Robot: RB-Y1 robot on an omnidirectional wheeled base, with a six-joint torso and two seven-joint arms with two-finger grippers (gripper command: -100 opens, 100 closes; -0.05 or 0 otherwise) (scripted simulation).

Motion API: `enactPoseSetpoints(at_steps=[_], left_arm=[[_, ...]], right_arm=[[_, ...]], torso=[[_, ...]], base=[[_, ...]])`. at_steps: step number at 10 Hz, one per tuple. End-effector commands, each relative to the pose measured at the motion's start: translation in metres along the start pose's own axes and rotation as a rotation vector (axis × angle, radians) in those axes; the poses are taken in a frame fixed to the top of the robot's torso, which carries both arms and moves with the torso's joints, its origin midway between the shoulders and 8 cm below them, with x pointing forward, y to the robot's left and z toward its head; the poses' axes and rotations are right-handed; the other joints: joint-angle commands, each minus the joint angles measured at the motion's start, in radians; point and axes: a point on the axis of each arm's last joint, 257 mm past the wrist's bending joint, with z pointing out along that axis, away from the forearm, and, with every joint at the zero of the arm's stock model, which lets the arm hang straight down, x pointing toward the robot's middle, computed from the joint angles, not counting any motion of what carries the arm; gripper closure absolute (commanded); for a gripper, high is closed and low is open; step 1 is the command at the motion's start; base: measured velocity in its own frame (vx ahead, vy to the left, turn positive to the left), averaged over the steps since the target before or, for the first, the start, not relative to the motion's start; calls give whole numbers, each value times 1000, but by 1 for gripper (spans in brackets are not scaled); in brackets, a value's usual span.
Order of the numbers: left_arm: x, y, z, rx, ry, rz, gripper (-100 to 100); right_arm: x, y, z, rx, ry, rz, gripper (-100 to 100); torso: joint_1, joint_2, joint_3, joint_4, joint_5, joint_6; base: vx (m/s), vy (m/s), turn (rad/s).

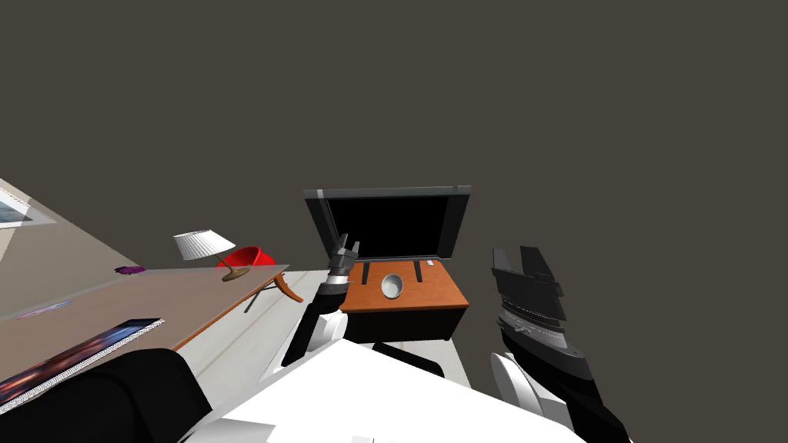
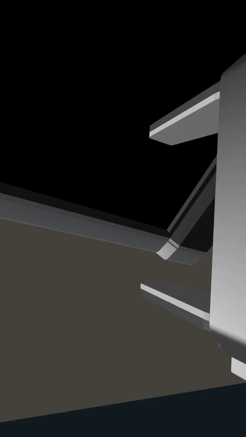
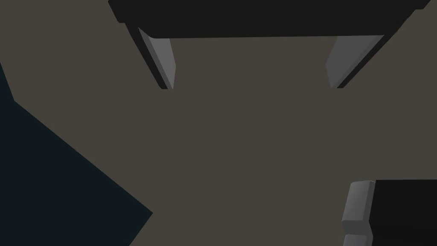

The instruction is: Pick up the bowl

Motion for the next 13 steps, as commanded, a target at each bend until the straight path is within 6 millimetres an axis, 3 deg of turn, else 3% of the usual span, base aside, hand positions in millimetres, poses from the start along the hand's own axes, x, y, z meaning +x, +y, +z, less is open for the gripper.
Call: enactPoseSetpoints(at_steps=[1, 6, 13], left_arm=[[4, 8, 2, -26, 34, 20, -100], [6, 43, 11, -129, 85, 75, -100], [-7, 98, 19, -291, 84, 136, -100]], right_arm=[[0, 0, 0, 0, 0, 0, 0], [0, 0, 0, 0, 0, 0, 0], [0, 0, 0, 0, 0, 0, 0]], torso=[[0, 0, 0, 0, 0, 0], [0, 1, 1, 0, 0, 0], [-1, 2, 1, 0, 0, 0]], base=[[-6, -5, -45], [-24, -8, -55], [-38, -15, -60]])
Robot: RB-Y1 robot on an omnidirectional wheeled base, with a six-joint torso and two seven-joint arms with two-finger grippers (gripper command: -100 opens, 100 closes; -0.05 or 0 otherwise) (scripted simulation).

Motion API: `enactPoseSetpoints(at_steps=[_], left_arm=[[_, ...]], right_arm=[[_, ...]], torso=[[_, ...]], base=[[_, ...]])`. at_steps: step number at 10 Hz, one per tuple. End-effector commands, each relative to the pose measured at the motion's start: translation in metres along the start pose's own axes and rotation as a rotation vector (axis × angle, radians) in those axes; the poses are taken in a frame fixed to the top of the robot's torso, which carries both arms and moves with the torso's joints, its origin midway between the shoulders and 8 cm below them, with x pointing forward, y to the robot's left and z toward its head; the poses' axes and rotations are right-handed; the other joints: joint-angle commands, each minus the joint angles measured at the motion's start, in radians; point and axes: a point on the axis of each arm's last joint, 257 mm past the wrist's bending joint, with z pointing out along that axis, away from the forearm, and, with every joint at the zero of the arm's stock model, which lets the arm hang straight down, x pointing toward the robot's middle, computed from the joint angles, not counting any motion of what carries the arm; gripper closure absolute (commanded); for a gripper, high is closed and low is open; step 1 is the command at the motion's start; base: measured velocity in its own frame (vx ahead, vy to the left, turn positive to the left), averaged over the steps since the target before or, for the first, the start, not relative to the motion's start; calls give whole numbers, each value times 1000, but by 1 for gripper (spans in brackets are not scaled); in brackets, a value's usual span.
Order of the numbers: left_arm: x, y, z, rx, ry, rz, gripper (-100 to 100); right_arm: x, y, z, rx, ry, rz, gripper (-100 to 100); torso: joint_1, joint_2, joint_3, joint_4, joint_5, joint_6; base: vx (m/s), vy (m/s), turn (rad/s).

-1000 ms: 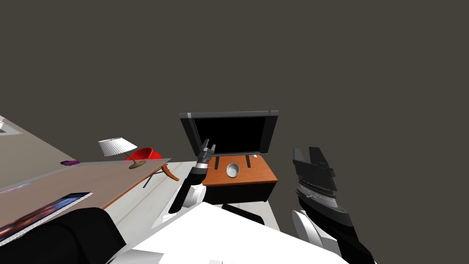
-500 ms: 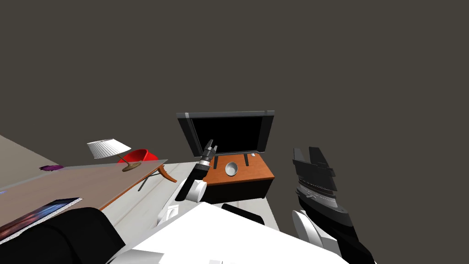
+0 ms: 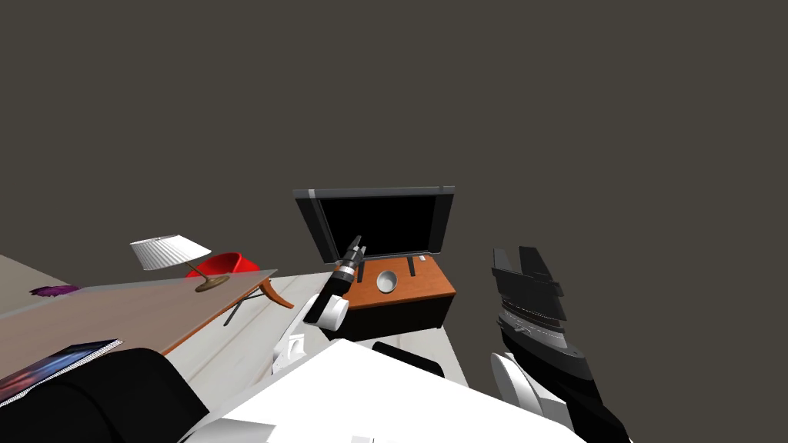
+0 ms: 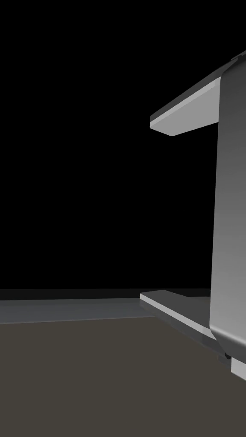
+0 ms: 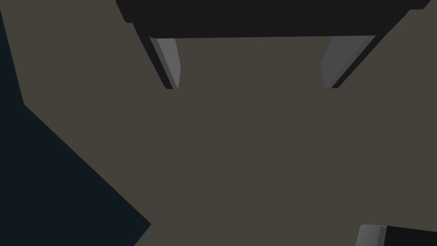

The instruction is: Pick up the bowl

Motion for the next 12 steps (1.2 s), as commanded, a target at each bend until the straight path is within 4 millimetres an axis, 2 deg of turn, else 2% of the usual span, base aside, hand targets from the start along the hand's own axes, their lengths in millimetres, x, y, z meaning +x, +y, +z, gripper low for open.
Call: enactPoseSetpoints(at_steps=[1, 4, 5, 6, 7, 8, 9, 10, 11, 12], left_arm=[[-2, 14, 6, -45, -5, 12, -100], [-6, 30, 10, -95, -12, 21, -100], [-9, 42, 14, -132, -18, 30, -100], [-9, 44, 14, -140, -19, 30, -100], [-12, 59, 17, -183, -27, 38, -100], [-13, 59, 17, -187, -27, 38, -100], [-16, 73, 20, -228, -35, 46, -100], [-16, 75, 19, -236, -36, 46, -100], [-20, 88, 22, -273, -44, 52, -100], [-20, 92, 21, -288, -47, 52, -100]], right_arm=[[0, 0, 0, 0, 0, 0, 0], [0, 0, 0, 0, 0, 0, 0], [0, 0, 0, 0, 0, 0, 0], [0, 0, 0, 0, 0, 0, 0], [0, 0, 0, 0, 0, 0, 0], [0, 0, 0, 0, 0, 0, 0], [0, 0, 0, 0, 0, 0, 0], [0, 0, 0, 0, 0, 0, 0], [0, 0, 0, 0, 0, 0, 0], [0, 0, 0, 0, 0, 0, 0]], torso=[[0, 0, 0, 0, 0, 0], [0, 0, 0, 0, 0, 0], [0, -1, 0, 0, 0, 0], [-1, -1, 0, 0, 0, 0], [0, 0, 0, 0, 0, 0], [0, 0, 0, 0, 0, 0], [0, -1, 0, 0, 0, 0], [0, -1, 0, 0, 0, 0], [0, -1, 0, 0, 0, 0], [-1, -1, 0, 0, 0, 0]], base=[[-26, -9, -54], [-22, -13, -34], [-24, -21, -56], [-23, -14, -26], [-25, -14, -51], [-21, -11, -24], [-23, -15, -45], [-17, -17, -26], [-20, -26, -34], [-19, -21, -24]])
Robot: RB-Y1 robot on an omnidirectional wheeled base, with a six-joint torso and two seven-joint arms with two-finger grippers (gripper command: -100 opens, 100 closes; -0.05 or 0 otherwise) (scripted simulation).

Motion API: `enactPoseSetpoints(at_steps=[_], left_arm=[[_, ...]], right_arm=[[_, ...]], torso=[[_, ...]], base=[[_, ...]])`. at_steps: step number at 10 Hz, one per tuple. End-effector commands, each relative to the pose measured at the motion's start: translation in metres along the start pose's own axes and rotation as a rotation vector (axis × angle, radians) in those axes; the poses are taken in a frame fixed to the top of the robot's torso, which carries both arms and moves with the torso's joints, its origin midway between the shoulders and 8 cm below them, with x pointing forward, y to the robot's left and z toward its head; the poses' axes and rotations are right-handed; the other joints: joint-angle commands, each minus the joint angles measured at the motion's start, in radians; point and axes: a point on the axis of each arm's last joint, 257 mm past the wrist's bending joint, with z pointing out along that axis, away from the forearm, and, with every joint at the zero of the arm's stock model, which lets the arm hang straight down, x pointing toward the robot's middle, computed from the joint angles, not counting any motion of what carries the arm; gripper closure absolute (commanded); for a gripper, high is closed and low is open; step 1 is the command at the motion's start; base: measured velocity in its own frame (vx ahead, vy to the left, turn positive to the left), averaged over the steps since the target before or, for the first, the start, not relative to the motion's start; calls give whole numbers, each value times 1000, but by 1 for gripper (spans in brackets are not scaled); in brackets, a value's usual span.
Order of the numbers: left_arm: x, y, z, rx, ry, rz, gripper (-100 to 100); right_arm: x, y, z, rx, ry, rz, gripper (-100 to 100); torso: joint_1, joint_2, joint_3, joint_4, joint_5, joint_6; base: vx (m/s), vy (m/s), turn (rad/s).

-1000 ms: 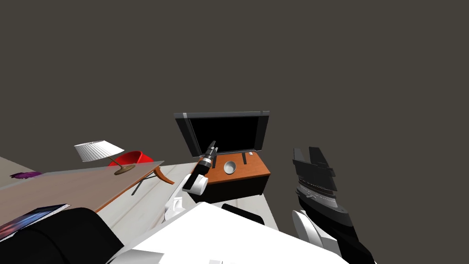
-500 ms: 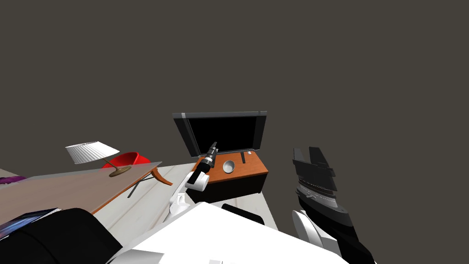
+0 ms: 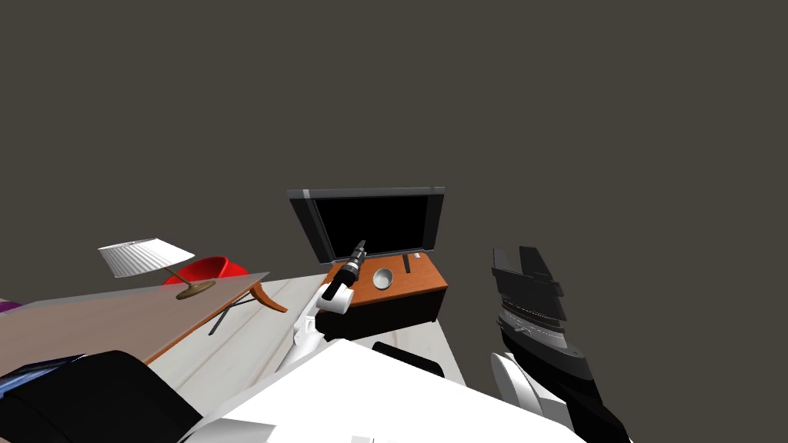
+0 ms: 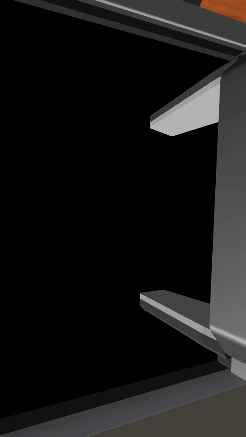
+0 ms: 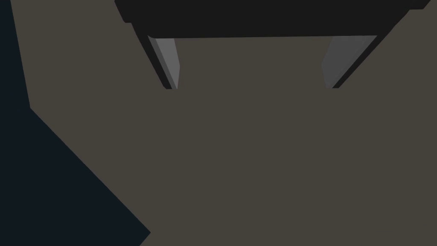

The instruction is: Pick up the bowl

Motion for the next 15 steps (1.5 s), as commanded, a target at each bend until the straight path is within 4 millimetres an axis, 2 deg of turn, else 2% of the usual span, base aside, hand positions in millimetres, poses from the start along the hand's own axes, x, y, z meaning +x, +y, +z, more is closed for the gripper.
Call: enactPoseSetpoints(at_steps=[1, 2, 3, 4, 5, 6, 7, 8, 9, 10, 13, 14, 15], left_arm=[[-3, 14, 6, -50, -10, 7, -100], [-4, 19, 6, -68, -13, 7, -100], [-6, 33, 11, -112, -21, 12, -100], [-6, 36, 11, -124, -23, 12, -100], [-9, 53, 15, -177, -34, 16, -100], [-9, 54, 15, -182, -34, 16, -100], [-11, 69, 19, -231, -44, 19, -100], [-12, 72, 18, -243, -46, 19, -100], [-14, 89, 21, -295, -55, 22, -100], [-14, 91, 20, -305, -57, 22, -100], [-17, 126, 22, -416, -75, 26, -100], [-18, 131, 20, -433, -78, 26, -100], [-18, 146, 20, -479, -85, 28, -100]], right_arm=[[0, 0, 0, 0, 0, 0, 0], [0, 0, 0, 0, 0, 0, 0], [0, 0, 0, 0, 0, 0, 0], [0, 0, 0, 0, 0, 0, 0], [0, 0, 0, 0, 0, 0, 0], [0, 0, 0, 0, 0, 0, 0], [0, 0, 0, 0, 0, 0, 0], [0, 0, 0, 0, 0, 0, 0], [0, 0, 0, 0, 0, 0, 0], [0, 0, 0, 0, 0, 0, 0], [0, 0, 0, 0, 0, 0, 0], [0, 0, 0, 0, 0, 0, 0], [0, 0, 0, 0, 0, 0, 0]], torso=[[0, 0, 0, 0, 0, 0], [0, 0, 0, 0, 0, 0], [0, 0, 0, 0, 0, 0], [0, 0, 0, 0, 0, 0], [0, 0, 0, 0, 0, 0], [0, -1, 0, 0, 0, 0], [0, -1, 0, 0, 0, 0], [0, -1, -1, 0, 0, 0], [0, -1, 0, 0, 0, 0], [0, -1, -1, 0, 0, 0], [0, -1, -1, 0, 0, 0], [0, -1, -1, 0, 0, 0], [0, -1, -1, 0, 0, 0]], base=[[-22, -28, -38], [-17, -18, -19], [-17, -18, -32], [-14, -17, -18], [-7, -21, -33], [-7, -20, -10], [-7, -23, -20], [-6, -20, -13], [-7, -24, -16], [-3, -21, -10], [4, -22, -8], [4, -21, -2], [8, -24, -3]])
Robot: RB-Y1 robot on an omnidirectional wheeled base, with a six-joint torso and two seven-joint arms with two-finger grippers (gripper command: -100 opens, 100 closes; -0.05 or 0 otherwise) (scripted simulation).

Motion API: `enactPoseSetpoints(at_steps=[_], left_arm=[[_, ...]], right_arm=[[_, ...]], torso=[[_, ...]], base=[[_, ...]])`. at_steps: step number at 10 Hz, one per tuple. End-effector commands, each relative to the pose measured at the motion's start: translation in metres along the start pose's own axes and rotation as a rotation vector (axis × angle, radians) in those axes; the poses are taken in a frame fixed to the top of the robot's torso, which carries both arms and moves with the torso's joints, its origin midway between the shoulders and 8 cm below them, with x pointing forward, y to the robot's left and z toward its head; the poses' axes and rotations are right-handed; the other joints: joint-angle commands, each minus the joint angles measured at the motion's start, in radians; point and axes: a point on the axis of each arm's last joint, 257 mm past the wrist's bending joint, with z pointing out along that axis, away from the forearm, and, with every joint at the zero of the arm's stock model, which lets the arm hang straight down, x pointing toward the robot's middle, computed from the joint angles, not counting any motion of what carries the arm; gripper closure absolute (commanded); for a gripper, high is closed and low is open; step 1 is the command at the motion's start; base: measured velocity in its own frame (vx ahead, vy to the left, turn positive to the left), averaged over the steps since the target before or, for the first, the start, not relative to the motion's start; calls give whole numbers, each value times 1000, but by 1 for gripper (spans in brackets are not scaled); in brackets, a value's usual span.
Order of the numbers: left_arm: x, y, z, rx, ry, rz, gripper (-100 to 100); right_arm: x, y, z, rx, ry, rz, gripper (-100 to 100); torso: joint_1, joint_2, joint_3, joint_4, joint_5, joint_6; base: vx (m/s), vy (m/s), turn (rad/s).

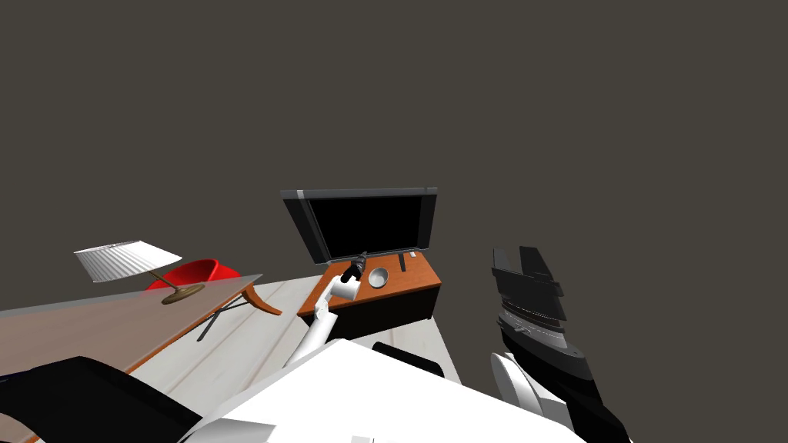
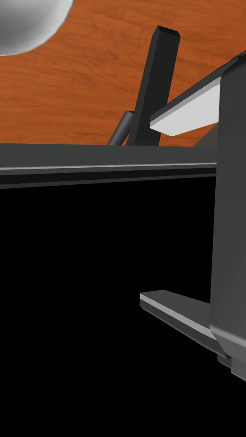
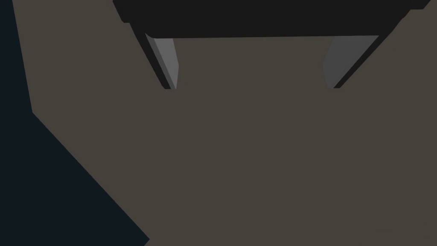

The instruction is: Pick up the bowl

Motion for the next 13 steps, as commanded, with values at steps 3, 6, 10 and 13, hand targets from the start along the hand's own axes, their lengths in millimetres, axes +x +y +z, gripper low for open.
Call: enactPoseSetpoints(at_steps=[3, 6, 10, 13], left_arm=[[0, 30, 8, -113, -17, 3, -100], [1, 66, 15, -235, -31, 6, -100], [4, 104, 16, -368, -45, 9, -100], [10, 139, 13, -486, -54, 11, -100]], right_arm=[[0, 0, 0, 0, 0, 0, 0], [0, 0, 0, 0, 0, 0, 0], [0, 0, 0, 0, 0, 0, 0], [0, 0, 0, 0, 0, 0, 0]], torso=[[0, 0, 0, 0, 0, 0], [0, 0, 0, 0, 0, 0], [0, -2, -1, 0, 0, 0], [0, -1, -1, 0, 0, 0]], base=[[12, -21, 0], [19, -20, 5], [31, -19, 9], [30, -18, 10]])
